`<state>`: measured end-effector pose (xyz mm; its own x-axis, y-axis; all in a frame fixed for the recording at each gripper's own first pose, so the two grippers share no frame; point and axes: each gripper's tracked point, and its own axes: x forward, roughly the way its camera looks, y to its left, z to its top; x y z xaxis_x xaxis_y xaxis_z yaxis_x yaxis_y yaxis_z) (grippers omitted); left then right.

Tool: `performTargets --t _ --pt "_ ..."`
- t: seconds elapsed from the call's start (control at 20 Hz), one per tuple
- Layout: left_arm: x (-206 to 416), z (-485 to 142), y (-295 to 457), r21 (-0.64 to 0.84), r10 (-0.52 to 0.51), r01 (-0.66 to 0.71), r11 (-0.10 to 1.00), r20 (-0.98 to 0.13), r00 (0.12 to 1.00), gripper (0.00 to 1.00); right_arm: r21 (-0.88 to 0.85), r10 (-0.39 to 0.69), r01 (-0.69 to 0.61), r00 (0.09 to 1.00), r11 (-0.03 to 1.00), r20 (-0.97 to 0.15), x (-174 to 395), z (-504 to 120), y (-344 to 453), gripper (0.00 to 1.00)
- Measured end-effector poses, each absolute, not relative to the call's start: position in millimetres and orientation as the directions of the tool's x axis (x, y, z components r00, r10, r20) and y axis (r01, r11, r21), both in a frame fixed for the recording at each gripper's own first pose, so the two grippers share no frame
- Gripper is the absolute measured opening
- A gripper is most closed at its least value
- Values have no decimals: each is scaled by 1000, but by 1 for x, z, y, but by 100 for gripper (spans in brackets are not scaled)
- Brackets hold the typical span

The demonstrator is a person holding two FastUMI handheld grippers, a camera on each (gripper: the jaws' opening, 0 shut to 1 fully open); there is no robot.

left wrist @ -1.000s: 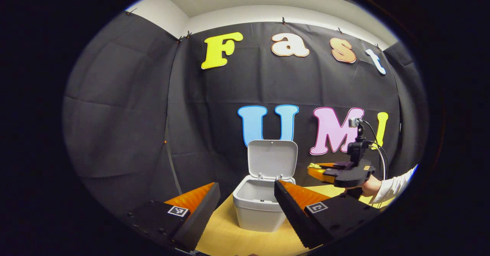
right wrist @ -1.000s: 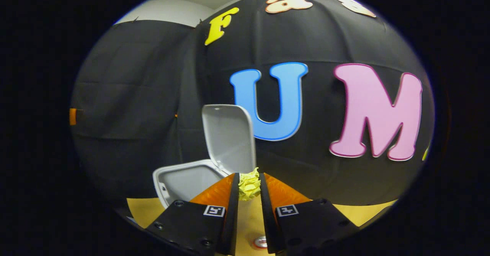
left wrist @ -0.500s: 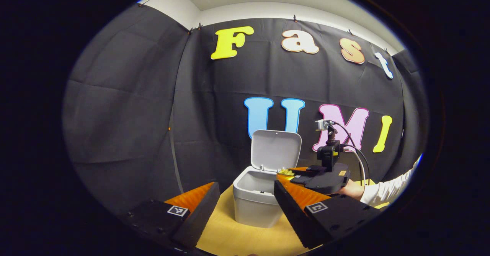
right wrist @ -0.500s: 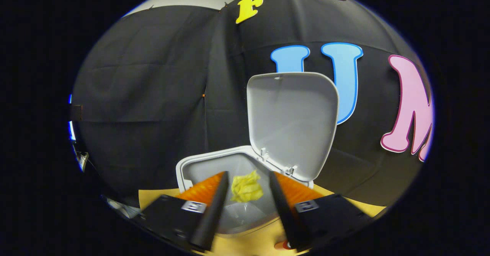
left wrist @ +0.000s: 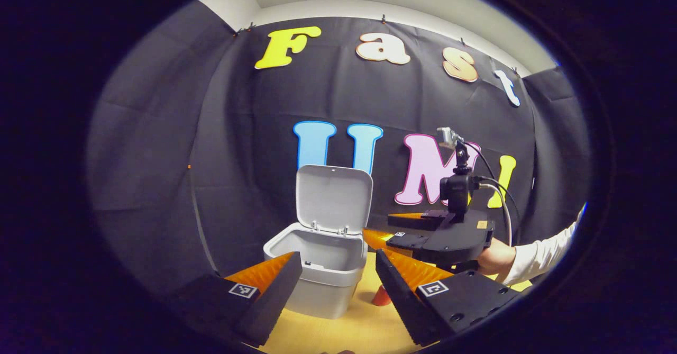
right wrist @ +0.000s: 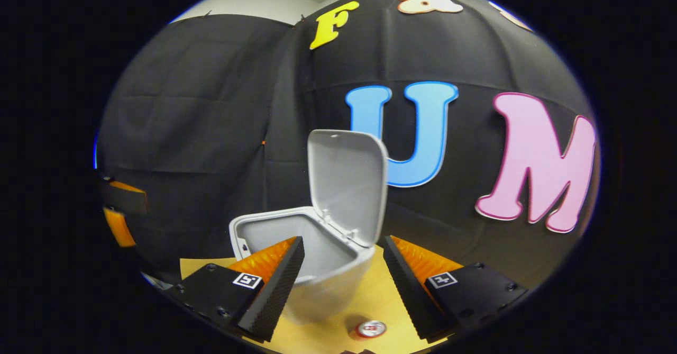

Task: Press the lid of the desktop garbage bin to open it, pick up the crumpled paper on the desktop and throw it into the bin, then pick up the pop can on the desktop and drop it into the bin, and finally close the garbage bin lid.

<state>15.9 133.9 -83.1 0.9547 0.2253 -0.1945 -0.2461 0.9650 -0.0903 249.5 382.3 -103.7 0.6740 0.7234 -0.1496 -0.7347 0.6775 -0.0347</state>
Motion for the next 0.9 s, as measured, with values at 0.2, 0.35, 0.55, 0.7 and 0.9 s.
performTargets --t 0.2,0.35,0.55,0.7,0.9 --pt "55 -113 83 -80 101 -118 990 -192 976 94 -39 642 -656 747 753 -173 260 -103 317 97" --pt "87 -151 53 -90 37 -57 994 -207 978 94 -47 578 -598 790 800 -205 259 -110 267 98" --pt "127 -209 23 -108 -23 -5 994 -258 966 94 -101 490 -526 835 845 -249 254 -118 205 97" --pt "147 -249 10 -110 -52 18 994 -319 946 95 -124 430 -476 859 871 -276 248 -126 166 97" --pt "175 -297 12 -108 -46 5 994 -388 921 96 -127 374 -430 871 894 -318 243 -139 136 97"
